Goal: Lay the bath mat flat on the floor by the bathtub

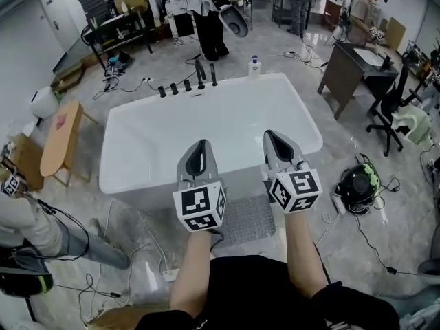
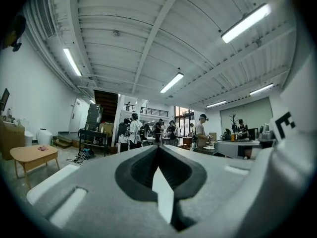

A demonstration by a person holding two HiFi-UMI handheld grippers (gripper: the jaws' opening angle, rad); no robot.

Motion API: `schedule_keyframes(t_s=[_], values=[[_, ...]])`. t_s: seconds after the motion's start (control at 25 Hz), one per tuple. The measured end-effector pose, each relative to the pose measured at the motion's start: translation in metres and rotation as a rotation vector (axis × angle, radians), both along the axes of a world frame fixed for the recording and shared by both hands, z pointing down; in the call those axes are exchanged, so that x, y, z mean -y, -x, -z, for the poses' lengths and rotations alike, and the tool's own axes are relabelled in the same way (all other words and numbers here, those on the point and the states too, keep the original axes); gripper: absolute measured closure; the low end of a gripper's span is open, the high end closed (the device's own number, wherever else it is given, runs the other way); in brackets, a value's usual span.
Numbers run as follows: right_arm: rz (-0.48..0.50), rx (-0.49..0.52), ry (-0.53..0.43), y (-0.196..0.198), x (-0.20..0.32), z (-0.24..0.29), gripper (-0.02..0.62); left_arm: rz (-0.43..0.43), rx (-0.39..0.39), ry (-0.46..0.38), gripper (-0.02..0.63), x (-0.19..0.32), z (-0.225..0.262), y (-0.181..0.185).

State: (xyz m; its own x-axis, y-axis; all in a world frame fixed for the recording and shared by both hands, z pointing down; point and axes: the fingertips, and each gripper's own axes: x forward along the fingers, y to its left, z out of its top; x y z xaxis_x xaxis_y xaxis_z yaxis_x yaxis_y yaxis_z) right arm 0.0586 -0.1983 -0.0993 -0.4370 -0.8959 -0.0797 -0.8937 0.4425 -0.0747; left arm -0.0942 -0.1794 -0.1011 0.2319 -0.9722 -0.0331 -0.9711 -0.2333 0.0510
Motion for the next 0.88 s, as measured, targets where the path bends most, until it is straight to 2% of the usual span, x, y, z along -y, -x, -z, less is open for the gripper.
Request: schedule_keyframes(t_s=[0.2, 0.6, 0.88], values=[[0.055, 0.025, -0.007, 0.006, -0.006, 0.001, 0.589, 0.004, 0.003, 0.016, 0.601, -0.005, -0.007, -0.001], [0.074, -0.009, 0.004, 0.016, -0.008, -0.004, 0.589, -0.001, -0.009, 0.050, 0.601, -0.003, -0.021, -0.001], [0.065, -0.107, -0.013, 0.020, -0.007, -0.011, 0.589, 0.003, -0.006, 0.064, 0.601, 0.000, -0.030, -0.003]])
